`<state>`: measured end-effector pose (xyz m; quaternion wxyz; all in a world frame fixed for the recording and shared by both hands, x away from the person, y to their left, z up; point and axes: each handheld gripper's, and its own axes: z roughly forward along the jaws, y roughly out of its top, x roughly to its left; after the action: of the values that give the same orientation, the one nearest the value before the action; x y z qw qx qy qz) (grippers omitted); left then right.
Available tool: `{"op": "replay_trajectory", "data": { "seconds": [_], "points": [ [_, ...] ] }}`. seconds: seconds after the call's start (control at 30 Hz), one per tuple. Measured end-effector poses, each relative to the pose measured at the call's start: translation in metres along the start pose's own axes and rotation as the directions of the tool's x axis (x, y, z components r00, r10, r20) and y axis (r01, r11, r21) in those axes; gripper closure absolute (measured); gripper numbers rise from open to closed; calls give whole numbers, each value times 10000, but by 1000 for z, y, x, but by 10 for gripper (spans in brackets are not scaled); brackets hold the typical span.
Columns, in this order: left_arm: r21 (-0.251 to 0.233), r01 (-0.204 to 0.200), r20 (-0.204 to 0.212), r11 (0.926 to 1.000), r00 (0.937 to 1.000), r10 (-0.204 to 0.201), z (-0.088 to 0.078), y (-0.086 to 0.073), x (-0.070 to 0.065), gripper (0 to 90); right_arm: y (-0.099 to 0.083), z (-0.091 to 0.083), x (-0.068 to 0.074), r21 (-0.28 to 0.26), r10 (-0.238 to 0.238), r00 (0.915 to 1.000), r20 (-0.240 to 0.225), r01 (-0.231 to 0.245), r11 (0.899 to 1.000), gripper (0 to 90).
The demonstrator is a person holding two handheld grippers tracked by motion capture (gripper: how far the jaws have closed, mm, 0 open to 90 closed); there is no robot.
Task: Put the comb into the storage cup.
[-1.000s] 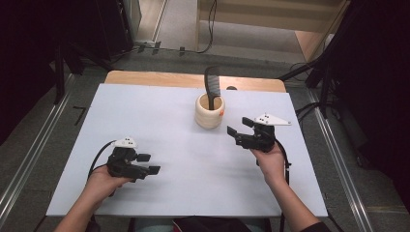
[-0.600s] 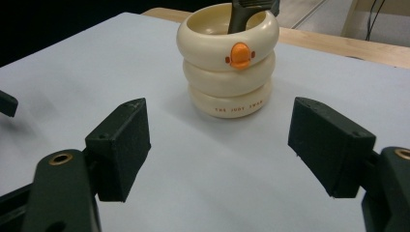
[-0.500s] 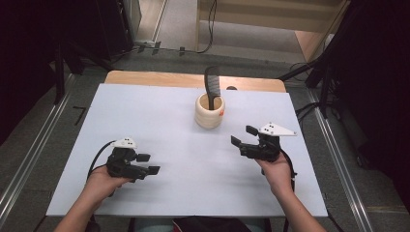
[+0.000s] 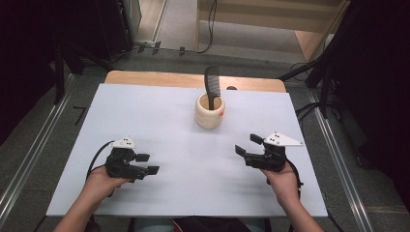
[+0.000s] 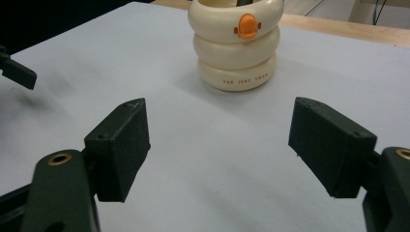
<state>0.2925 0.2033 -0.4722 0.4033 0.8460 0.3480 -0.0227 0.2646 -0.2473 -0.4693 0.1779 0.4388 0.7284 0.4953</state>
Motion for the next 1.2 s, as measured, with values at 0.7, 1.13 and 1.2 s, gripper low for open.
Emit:
{"op": "replay_trajectory", "data": {
  "seconds": [0.7, 1.13, 1.2],
  "points": [
    [-247, 89, -75, 9997, 9999, -91, -8, -5, 2, 306, -23, -28, 0, 19, -77, 10000, 8, 77, 10000, 206],
    [-304, 42, -78, 9995, 10000, -44, -10, -6, 2, 306, -30, -35, -2, 63, 27, 10000, 30, -27, 10000, 206],
    [-308, 25, -50, 9995, 10000, -27, -10, -6, 2, 306, -30, -34, -2, 37, 47, 10000, 5, -47, 10000, 206]
  ]
}}
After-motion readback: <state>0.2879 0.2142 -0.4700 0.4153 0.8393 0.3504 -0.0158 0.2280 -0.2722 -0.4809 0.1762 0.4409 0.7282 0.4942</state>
